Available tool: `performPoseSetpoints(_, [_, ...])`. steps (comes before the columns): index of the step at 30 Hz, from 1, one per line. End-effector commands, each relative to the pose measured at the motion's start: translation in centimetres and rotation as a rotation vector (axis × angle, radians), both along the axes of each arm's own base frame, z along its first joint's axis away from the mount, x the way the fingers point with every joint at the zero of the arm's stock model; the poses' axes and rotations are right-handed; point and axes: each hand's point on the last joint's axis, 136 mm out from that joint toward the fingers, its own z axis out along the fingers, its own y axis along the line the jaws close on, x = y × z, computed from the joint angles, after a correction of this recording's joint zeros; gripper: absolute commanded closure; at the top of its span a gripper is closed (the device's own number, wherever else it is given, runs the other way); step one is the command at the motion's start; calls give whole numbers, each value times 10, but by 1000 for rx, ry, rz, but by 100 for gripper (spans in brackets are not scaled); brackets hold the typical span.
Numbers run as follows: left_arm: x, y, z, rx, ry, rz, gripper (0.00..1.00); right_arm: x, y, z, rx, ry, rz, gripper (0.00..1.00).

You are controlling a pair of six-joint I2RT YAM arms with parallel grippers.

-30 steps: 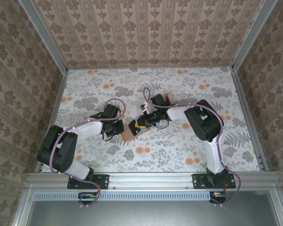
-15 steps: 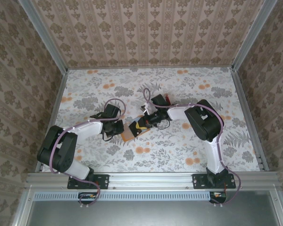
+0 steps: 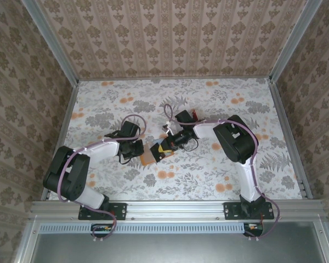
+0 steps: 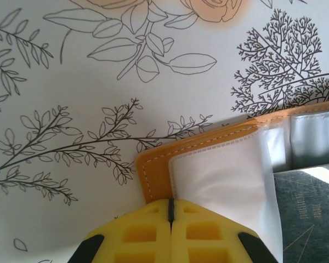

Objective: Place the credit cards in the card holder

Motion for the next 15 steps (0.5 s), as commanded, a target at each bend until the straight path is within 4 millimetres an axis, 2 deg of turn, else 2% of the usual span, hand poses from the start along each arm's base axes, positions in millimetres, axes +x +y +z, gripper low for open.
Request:
performPoseSetpoints(1, [-17,19,-18,96,82,-11,95,-16,2,-4,7,37,54,100])
performPoseSetpoints(5, [-16,18,-16,90,76,-17,95,-2,-2,-14,-71,17,-21,100])
performPoseSetpoints(10, [-15,14,-18,80,79,-20,95,4,3,-13,-144,-34,-70,89])
performPoseSetpoints(15, [-16,13,-20,78,82,-24,95,5,8,-10,-136,-31,-83,79])
